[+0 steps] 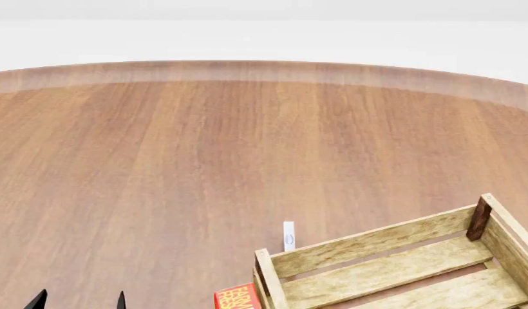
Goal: Pick up the tomato sauce, and put it in the wooden tray.
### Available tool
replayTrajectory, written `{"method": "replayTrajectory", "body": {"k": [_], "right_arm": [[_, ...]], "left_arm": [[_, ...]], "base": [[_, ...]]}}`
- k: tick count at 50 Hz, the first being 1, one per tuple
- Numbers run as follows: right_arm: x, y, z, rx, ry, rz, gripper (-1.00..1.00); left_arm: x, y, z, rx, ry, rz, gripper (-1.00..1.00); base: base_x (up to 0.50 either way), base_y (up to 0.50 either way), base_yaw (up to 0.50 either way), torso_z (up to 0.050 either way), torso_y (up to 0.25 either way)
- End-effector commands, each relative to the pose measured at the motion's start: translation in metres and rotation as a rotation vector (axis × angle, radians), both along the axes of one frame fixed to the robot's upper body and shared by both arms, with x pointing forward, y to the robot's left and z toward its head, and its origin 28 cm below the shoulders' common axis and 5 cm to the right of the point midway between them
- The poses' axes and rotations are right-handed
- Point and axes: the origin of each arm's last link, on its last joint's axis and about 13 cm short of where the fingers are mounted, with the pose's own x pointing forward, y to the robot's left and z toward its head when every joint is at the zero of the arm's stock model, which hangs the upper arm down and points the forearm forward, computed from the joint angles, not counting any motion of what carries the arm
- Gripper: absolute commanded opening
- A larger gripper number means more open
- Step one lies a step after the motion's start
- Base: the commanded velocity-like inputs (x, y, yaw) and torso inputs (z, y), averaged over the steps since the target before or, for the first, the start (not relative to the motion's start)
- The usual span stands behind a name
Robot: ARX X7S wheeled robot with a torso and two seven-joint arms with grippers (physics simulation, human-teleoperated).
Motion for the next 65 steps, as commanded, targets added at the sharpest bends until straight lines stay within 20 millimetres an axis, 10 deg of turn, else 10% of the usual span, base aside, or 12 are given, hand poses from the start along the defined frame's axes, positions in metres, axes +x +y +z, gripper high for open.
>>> {"method": "replayTrajectory", "body": {"k": [1, 65], "right_arm": [[-0.005, 0.001, -0.007, 0.012, 0.032, -0.002, 1.0], [-0.021, -0.002, -0.009, 0.088, 0.025, -0.069, 1.0]], "left_arm": [[0.0, 0.0, 0.0, 0.002, 0.0, 0.002, 1.0], [-0.001, 0.0, 0.0, 0.011, -0.003, 0.015, 1.0]], "base": [[0.0, 0.0, 0.0, 0.0, 0.0], [0.0, 0.0, 0.0, 0.0, 0.0]]}}
